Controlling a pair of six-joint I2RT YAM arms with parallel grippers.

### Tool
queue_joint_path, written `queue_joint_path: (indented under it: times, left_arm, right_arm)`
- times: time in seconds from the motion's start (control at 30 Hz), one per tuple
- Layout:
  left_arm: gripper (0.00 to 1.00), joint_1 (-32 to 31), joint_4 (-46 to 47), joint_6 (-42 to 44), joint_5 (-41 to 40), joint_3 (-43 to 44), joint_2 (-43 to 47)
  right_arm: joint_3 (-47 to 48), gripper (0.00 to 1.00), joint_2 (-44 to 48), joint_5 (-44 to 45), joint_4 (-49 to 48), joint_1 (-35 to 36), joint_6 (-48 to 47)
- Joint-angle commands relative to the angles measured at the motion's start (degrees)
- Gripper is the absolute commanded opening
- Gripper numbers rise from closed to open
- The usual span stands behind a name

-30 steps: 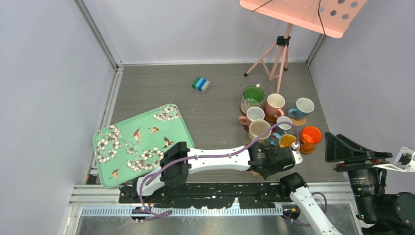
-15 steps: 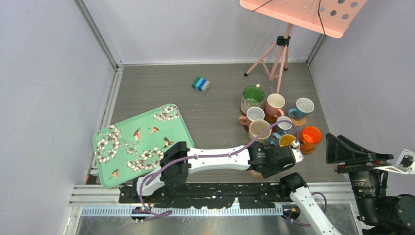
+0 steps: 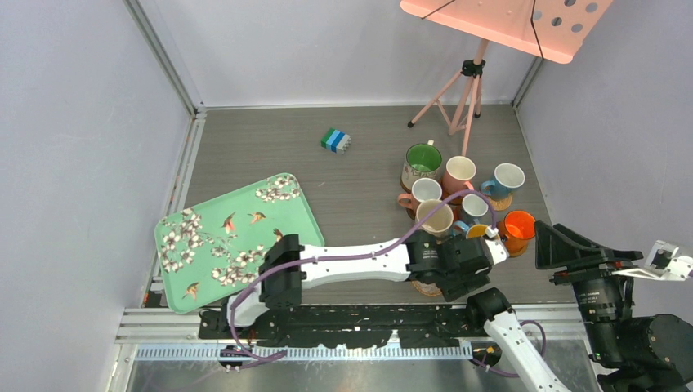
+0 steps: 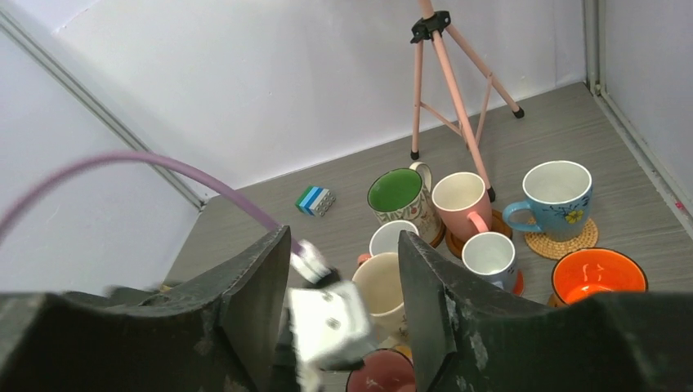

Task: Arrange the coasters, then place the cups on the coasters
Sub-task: Place the cup on the coaster, then reset both arms

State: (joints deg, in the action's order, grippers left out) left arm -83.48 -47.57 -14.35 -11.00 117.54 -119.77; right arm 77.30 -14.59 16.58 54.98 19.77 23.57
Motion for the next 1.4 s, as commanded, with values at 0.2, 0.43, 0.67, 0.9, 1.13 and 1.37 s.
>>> queue_joint_path:
  times: [0.2,0.43,0.67,0.9,1.13,1.37]
  left_arm:
    - [0.99,7.16,-1.96,-6.79,-9.38,-8.38,25.46]
    - [1.00,8.42,0.58,-9.02,-22.26,-27.98,47.98]
    - [0.99,8.42,4.08,-17.33,-23.94,-48.23,68.92]
    - [0.99,8.36,7.89,-21.93,-22.72,-64.32,87.42]
    - [0.99,8.42,7.77,-23.83,-24.90,-71.23,100.54]
    - [0.99,8.42,2.95,-23.91,-26.82,-69.50,100.17]
  right_arm:
    - [-4.58,0.82,-4.18,-7.68,2.62,0.27,0.14]
    - [-12.18,1.00,-2.63,-9.91,7.50,0.31,-2.03]
    - [-16.01,0.96,1.77,-9.17,8.00,0.27,-0.98]
    - [-20.28,0.95,3.11,-12.43,6.84,0.27,3.27]
    - [-22.17,0.95,4.48,-15.80,3.19,0.27,5.27]
    - [-22.43,0.95,4.56,-15.79,2.74,0.27,5.20]
